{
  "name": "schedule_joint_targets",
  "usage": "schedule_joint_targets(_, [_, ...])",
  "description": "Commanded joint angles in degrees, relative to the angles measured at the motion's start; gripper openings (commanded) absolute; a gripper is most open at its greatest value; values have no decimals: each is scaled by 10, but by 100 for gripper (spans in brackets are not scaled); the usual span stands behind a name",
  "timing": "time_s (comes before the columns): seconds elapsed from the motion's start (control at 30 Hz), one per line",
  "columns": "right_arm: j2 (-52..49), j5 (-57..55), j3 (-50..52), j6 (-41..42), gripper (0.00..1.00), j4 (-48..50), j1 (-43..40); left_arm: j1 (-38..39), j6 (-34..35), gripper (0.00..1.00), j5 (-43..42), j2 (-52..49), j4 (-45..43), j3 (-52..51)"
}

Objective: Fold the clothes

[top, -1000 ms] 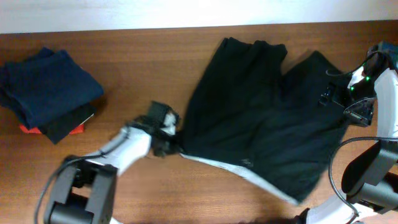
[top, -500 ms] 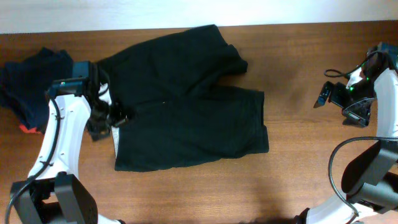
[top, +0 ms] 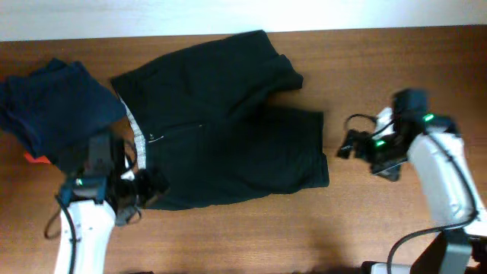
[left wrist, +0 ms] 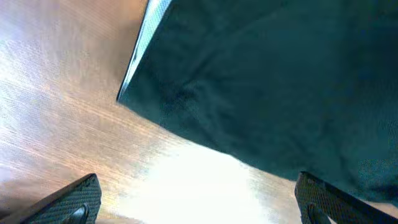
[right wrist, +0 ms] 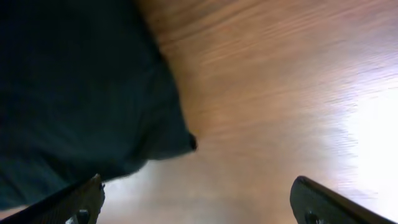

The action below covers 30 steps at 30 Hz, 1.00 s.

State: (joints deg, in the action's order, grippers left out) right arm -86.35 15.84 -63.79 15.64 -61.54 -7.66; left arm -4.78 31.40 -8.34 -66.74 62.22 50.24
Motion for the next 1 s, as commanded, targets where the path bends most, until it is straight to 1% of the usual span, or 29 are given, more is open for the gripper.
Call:
schedule_joint_targets(0.0, [12,7,74,115,99,61,81,2,81,99,-26,27,-66,-106])
schedule_joint_targets(0.03, [12,2,102,172,99,87,107,2,108,98,-28,27,-86,-137])
schedule_joint_targets(0.07, [12,0,121,206,99,108,122,2,129,98,-28,26,-114,-165])
schedule_joint_targets(0.1, [12,0,143,233,99,141,135,2,134,96,-28,26,-163,-194])
schedule_joint_targets(0.17, [12,0,172,259,99,196,148,2,147,89,-28,26,-246,-230])
schedule_joint_targets(0.23, [12,0,188,302,99,224,148,2,191,72,-22,26,-291,-248])
schedule_joint_targets(0.27, [11,-4,189,320,96,228,148,2,218,62,-9,25,-302,-253])
schedule_joint_targets(0.3, [11,-14,190,348,95,228,148,2,247,59,2,23,-315,-260])
schedule_joint_targets(0.37, [11,-33,196,421,95,228,148,2,299,59,7,11,-320,-263])
schedule_joint_targets(0.4, [11,-35,201,464,94,232,148,2,309,59,13,6,-329,-263])
schedule_joint_targets(0.43, [10,-38,208,482,93,240,148,2,311,59,28,2,-339,-263])
schedule_joint_targets(0.53, [4,-39,228,483,93,269,148,2,342,60,67,-8,-344,-263])
schedule_joint_targets(0.6, [3,-39,229,483,93,281,148,2,348,60,95,-18,-358,-263])
schedule_joint_targets(0.67, [1,-45,229,483,92,291,149,2,348,59,96,-30,-381,-263])
schedule_joint_targets(0.7, [-5,-46,230,483,90,297,149,2,348,60,97,-39,-392,-263])
schedule_joint_targets(0.73, [-17,-45,230,483,84,305,149,2,348,59,97,-49,-405,-263])
schedule_joint_targets(0.77, [-26,-45,230,483,81,305,149,2,348,57,97,-54,-409,-263])
schedule_joint_targets(0.8, [-34,-43,230,483,73,305,152,2,348,53,97,-59,-412,-263])
schedule_joint_targets(0.83, [-47,-42,230,483,52,305,160,2,348,44,97,-65,-416,-263])
schedule_joint_targets(0.87, [-56,-43,230,483,35,305,169,2,348,24,97,-74,-420,-263])
schedule_joint_targets(0.9, [-57,-44,230,480,31,302,171,2,348,9,97,-76,-420,-263])
schedule_joint_targets(0.93, [-56,-52,230,461,22,301,169,2,333,1,96,-75,-422,-262])
schedule_joint_targets(0.97, [-56,-61,229,444,14,301,162,2,300,1,96,-75,-425,-261])
